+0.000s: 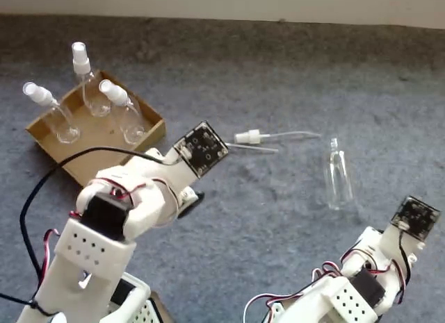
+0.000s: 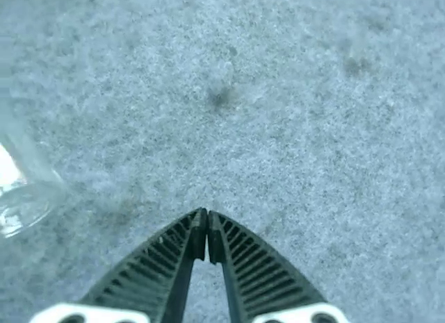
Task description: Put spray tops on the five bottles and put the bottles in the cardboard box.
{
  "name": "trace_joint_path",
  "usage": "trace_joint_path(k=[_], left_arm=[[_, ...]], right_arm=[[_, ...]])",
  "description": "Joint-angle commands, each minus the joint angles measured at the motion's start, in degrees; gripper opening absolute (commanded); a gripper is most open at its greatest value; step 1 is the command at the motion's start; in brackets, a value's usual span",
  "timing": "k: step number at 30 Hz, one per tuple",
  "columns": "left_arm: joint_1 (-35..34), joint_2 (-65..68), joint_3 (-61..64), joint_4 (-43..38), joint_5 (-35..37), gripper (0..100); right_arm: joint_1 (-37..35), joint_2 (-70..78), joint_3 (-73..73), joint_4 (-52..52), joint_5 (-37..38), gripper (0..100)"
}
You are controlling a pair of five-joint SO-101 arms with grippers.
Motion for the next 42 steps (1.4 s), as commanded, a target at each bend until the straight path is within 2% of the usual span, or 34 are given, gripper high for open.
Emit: trace_joint_path(k=[1,7,14,17,24,26,30,34,37,42], left_arm=[[7.1,-4.5,1.1,-1.2,3.0,13],[10.2,-12.9,8.9,-3.5,3.0,13],[10.2,-28.2,18.4,-7.3,3.1,13],[8.1,-32.8,21.2,-7.4,3.1,13],[1.7,-37.8,25.1,-7.7,4.8,13],[0.7,-38.0,26.5,-11.1,7.0,13],[-0.1,-37.8,32.7,-21.5,11.7,13],[-0.1,-38.1,38.7,-30.2,20.4,13],[-1.2,-38.1,39.4,-32.3,25.2,13],[-3.2,-38.1,40.0,-32.3,26.2,13]], right_arm=[[-3.1,-0.2,-6.9,6.6,7.2,1.0],[-9.2,-0.2,-24.5,24.6,9.4,1.0],[-18.3,0.0,-37.9,35.5,9.4,1.0],[-20.6,0.1,-41.0,38.7,9.4,1.1],[-21.8,14.8,-51.3,40.2,9.1,1.1],[-23.5,21.1,-55.3,41.1,9.2,1.1],[-30.5,33.7,-63.8,46.0,9.1,1.1],[-37.5,43.5,-70.4,48.6,9.1,1.1],[-41.5,49.1,-73.6,48.4,9.0,1.1],[-46.8,56.3,-75.9,45.9,9.1,1.1]])
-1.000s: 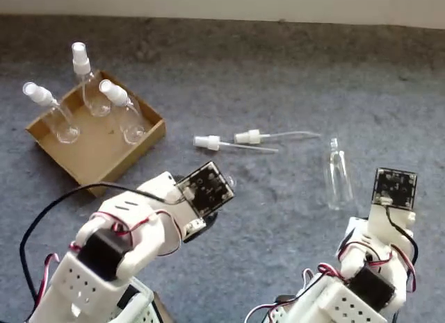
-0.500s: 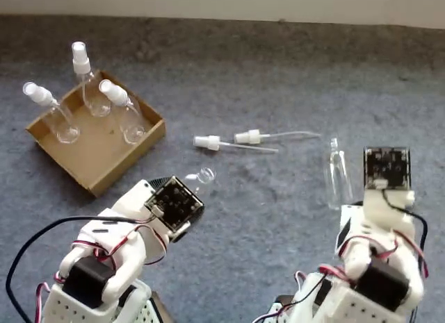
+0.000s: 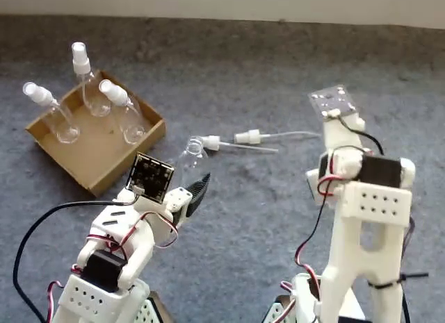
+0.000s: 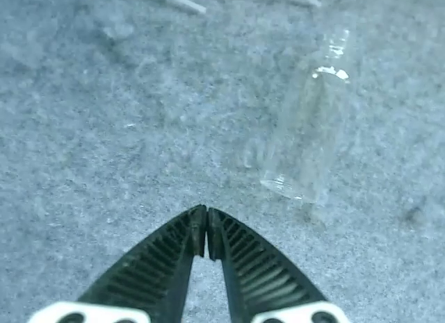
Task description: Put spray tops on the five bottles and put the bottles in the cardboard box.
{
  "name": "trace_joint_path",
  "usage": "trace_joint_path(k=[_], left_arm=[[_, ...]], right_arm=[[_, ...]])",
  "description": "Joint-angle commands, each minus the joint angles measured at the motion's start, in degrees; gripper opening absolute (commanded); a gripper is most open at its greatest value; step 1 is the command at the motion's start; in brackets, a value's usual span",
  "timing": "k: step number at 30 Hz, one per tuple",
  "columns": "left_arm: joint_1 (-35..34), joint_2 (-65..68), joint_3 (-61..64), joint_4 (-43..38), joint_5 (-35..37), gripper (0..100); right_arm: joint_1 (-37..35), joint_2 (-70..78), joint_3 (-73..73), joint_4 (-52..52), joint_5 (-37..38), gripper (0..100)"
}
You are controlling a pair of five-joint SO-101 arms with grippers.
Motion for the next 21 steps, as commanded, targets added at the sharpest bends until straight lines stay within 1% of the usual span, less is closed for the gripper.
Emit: trace_joint_path(k=[1,7,11,13,15,18,20,21], left_arm=[[-1.7,-0.8,0.3,-1.8,1.3,13],[-2.2,-0.9,1.2,-1.8,1.3,14],[-2.3,-0.9,3.4,-2.1,1.1,14],[-3.6,-0.9,3.5,-2.1,1.1,14],[-5.3,-0.9,3.5,-2.1,1.1,14],[-7.6,-0.9,3.7,-2.2,1.2,14],[-8.1,-0.9,3.8,-2.0,1.2,14],[-8.1,-0.9,3.8,-2.0,1.1,14]], right_arm=[[-4.4,3.7,-3.7,-3.5,0.5,1.1],[-10.6,10.9,-4.3,-12.6,0.7,1.0],[-13.9,15.8,-5.1,-17.4,4.7,1.1],[-15.0,18.9,-7.9,-17.9,5.0,1.2],[-15.4,22.5,-13.1,-17.5,5.1,3.9],[-15.4,28.2,-21.1,-17.5,5.1,11.5],[-15.6,31.9,-25.7,-17.5,5.5,13.5],[-15.8,33.6,-27.9,-17.5,6.9,13.5]])
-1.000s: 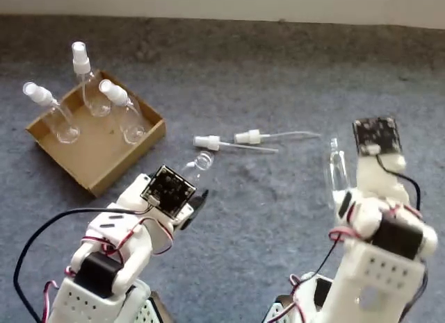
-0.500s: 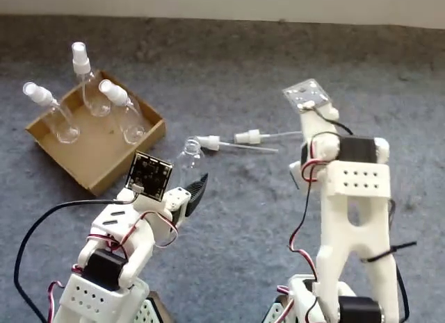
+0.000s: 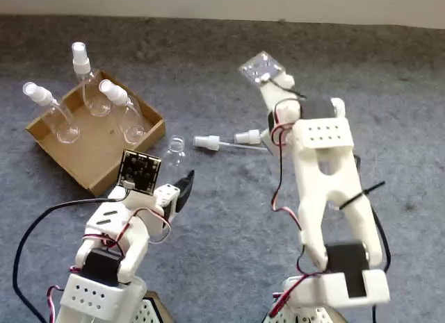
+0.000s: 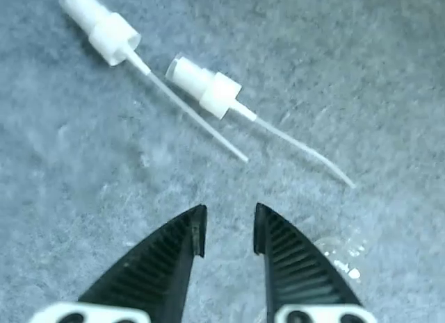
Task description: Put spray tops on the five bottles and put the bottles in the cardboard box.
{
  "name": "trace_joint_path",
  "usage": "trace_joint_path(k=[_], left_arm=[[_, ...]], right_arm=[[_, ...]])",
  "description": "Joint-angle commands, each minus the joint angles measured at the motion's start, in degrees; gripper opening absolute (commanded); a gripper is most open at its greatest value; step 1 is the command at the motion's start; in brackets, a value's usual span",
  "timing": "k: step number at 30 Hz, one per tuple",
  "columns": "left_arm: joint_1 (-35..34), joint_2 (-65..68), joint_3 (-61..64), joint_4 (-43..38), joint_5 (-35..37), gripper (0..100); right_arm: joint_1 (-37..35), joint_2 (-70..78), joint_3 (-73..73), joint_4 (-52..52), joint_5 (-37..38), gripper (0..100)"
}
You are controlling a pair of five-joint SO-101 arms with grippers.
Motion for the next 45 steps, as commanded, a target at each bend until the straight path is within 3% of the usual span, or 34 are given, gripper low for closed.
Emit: trace_joint_path(k=[1,6,18,28,34,45], left_arm=[[-1.3,-0.9,0.0,-1.2,0.4,14],[-0.8,-0.9,1.8,-1.5,0.3,14],[-0.8,-0.9,2.1,-1.5,0.3,14],[-0.8,-0.9,2.2,-1.4,0.2,14],[-0.8,-0.9,3.1,-1.6,0.2,14],[-0.7,-0.9,3.3,-1.6,0.2,14]], right_arm=[[-1.9,4.0,-10.8,-1.3,4.7,13.5],[-5.7,11.0,-16.7,-1.3,17.3,13.5],[-8.4,22.3,-17.6,-1.4,30.6,13.5],[-6.9,26.2,-17.6,-1.7,31.6,14.0],[-6.8,26.2,-18.2,-1.8,31.6,21.3],[-7.0,26.8,-30.4,-4.7,31.6,21.4]])
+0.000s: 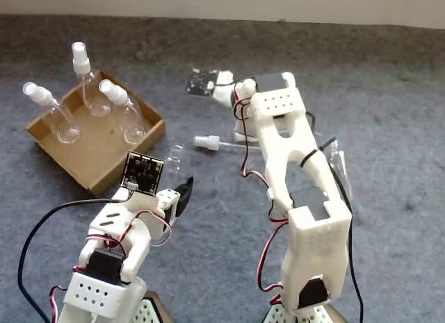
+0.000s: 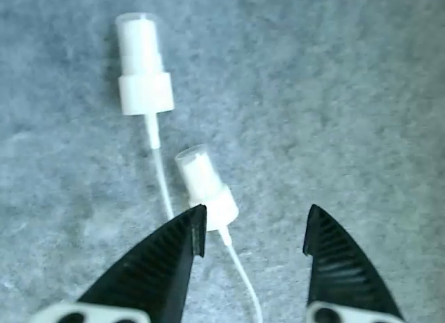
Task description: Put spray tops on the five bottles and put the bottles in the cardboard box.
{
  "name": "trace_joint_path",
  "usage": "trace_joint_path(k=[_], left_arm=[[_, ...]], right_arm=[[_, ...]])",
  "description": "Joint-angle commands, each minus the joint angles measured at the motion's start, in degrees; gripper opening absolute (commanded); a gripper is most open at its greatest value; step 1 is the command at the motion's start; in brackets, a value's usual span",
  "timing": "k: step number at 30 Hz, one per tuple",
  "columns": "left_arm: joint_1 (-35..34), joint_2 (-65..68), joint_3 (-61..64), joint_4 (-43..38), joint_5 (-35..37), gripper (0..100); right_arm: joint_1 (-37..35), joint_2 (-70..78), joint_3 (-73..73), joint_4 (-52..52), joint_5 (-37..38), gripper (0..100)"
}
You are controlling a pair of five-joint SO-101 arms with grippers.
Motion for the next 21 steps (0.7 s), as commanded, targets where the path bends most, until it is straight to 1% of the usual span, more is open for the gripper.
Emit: trace_joint_path(k=[1,5,10,17,21], left_arm=[[-0.4,-0.9,-0.6,-1.3,0.2,14],[-0.4,-0.9,-0.6,-1.3,0.2,14],[-0.4,-0.9,-0.5,-1.3,0.2,14],[-0.4,-0.9,-0.4,-1.3,0.2,14],[-0.4,-0.9,-0.4,-1.3,0.2,14]], right_arm=[[0.7,-0.9,-3.3,-2.2,0.7,21.4],[0.7,2.9,-0.6,-2.2,0.8,21.4],[0.7,8.2,-0.5,-2.1,0.8,21.4],[1.2,9.3,-0.2,-2.4,0.9,21.4],[2.7,12.5,-0.5,-2.5,3.9,21.3]])
